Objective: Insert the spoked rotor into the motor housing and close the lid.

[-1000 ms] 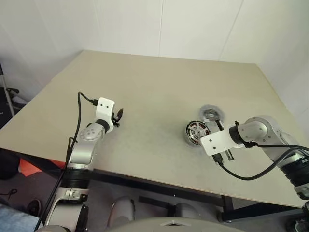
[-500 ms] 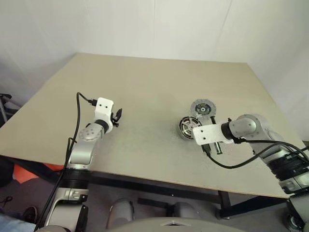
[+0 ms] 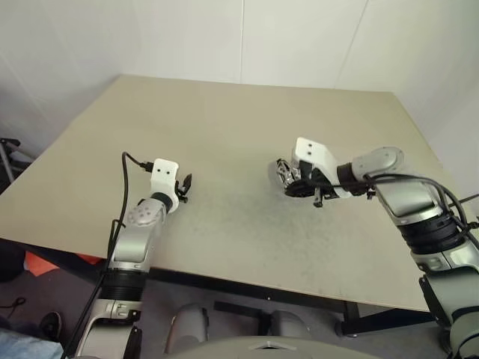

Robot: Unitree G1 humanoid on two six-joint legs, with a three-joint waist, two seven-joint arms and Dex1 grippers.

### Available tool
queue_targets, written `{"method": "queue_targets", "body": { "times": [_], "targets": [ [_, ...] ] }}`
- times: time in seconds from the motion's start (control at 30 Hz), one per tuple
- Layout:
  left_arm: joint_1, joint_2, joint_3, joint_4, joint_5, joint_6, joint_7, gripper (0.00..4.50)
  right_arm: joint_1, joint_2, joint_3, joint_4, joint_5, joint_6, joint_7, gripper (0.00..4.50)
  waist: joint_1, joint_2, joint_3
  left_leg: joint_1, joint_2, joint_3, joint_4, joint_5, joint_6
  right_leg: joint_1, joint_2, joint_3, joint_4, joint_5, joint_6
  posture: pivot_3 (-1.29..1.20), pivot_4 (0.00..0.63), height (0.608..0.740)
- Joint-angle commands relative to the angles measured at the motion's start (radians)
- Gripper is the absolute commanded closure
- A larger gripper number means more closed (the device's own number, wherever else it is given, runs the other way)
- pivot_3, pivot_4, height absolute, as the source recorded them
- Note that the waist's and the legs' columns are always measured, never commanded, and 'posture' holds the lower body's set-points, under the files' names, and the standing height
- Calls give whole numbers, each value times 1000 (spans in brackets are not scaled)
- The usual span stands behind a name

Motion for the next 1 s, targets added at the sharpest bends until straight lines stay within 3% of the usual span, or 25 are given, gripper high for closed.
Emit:
{"method": "queue_targets", "body": {
  "times": [0.03,0.13,0.23,0.47,0.73,1.0],
  "targets": [
    [22,-19,-1,-71,5,-22,29,2086,-106,-11,-28,-61,113,287,9,4491,10,0,0,0,0,0,0,0,0,0,0,0,0,0,0,0,0,740],
    [54,-36,3,-91,5,-22,47,2086,-202,20,1,-8,177,575,-48,4491,13,1,1,2,0,0,0,0,-2,1,0,0,1,0,0,0,0,740],
    [78,-47,2,-112,6,-19,62,2086,-284,67,27,94,235,739,-125,4491,12,1,1,6,0,0,0,-1,-6,5,0,0,2,0,0,0,0,740],
    [123,-64,12,-162,2,-3,91,2086,-329,177,72,226,410,760,-339,4491,13,2,1,10,0,0,-1,1,-9,8,0,0,1,0,0,0,0,740],
    [113,-17,49,-170,-3,8,86,2086,-342,395,-36,355,429,760,-606,4491,5,1,1,13,0,0,-4,4,-14,8,1,0,1,0,0,0,0,740],
    [96,-6,51,-157,-2,9,78,2086,-361,420,-75,337,493,760,-699,1883,19,1,1,13,0,0,-6,7,-19,7,1,0,2,-2,5,0,0,740]
  ]
}}
